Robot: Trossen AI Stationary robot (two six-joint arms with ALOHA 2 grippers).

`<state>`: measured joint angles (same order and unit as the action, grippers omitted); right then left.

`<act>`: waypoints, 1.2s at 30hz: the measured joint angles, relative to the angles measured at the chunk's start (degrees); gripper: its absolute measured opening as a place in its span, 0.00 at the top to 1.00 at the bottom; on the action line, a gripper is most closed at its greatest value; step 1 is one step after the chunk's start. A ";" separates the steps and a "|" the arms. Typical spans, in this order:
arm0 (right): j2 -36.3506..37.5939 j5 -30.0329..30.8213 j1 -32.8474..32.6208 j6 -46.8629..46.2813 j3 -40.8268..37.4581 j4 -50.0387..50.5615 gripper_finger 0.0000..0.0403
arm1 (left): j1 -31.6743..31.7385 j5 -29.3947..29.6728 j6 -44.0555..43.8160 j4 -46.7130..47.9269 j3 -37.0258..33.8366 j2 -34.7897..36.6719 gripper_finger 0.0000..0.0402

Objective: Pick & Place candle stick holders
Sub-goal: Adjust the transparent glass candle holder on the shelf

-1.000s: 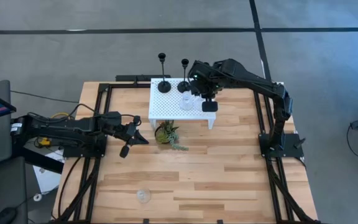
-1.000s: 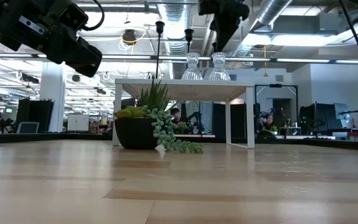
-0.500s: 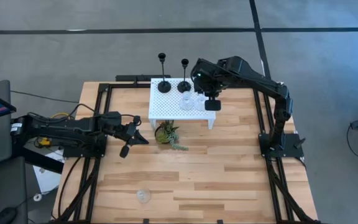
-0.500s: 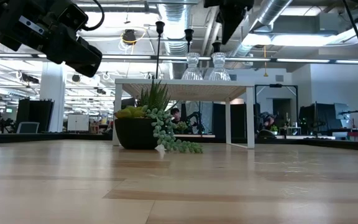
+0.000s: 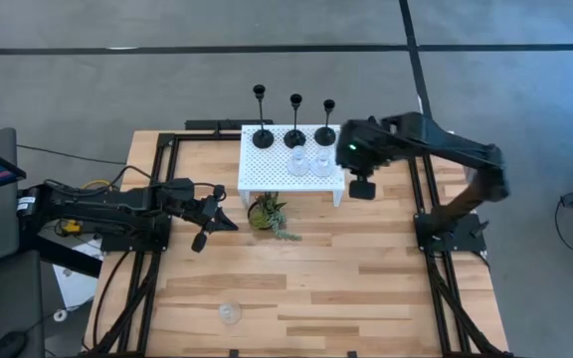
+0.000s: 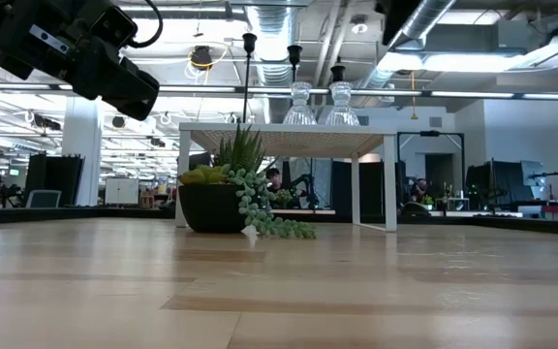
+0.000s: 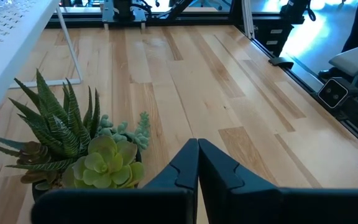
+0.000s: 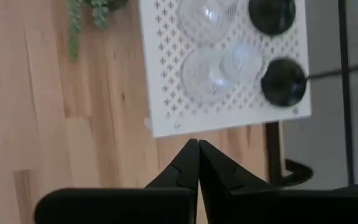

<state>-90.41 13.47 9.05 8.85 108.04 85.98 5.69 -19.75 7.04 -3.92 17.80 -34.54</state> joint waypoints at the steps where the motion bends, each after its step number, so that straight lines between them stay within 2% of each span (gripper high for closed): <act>1: 2.43 0.10 -0.64 -1.18 -3.95 -2.83 1.00 | 0.00 0.00 0.00 0.02 0.00 0.00 0.98; 5: 12.30 0.16 -3.86 -4.48 -21.64 -19.65 1.00 | 0.00 0.01 -0.02 0.01 0.00 0.00 0.98; 8: 17.56 1.00 -6.70 -6.68 -35.01 -36.09 1.00 | 0.00 0.00 -0.02 0.00 0.00 0.00 0.98; 11: 20.19 5.54 -9.82 -10.01 -46.12 -52.78 1.00 | 0.00 0.01 -0.02 0.00 0.00 0.00 0.98; 14: 19.69 13.60 -13.01 -14.76 -53.32 -65.07 1.00 | 0.00 0.02 -0.01 -0.02 0.00 0.00 0.98; 20: 13.65 32.94 -19.27 -21.36 -56.18 -74.91 1.00 | 0.00 0.01 0.04 -0.11 0.00 0.00 0.98; 26: 7.28 45.60 -20.38 -22.46 -56.16 -86.03 1.00 | 0.00 0.02 0.11 -0.20 0.00 0.00 0.98; 36: -3.29 48.42 -16.78 -19.08 -56.16 -99.23 1.00 | 0.00 0.00 0.05 -0.20 0.00 0.00 0.98</act>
<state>-93.70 61.89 -7.73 -10.23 51.88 -13.25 5.69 -19.75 7.09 -4.12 17.80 -34.54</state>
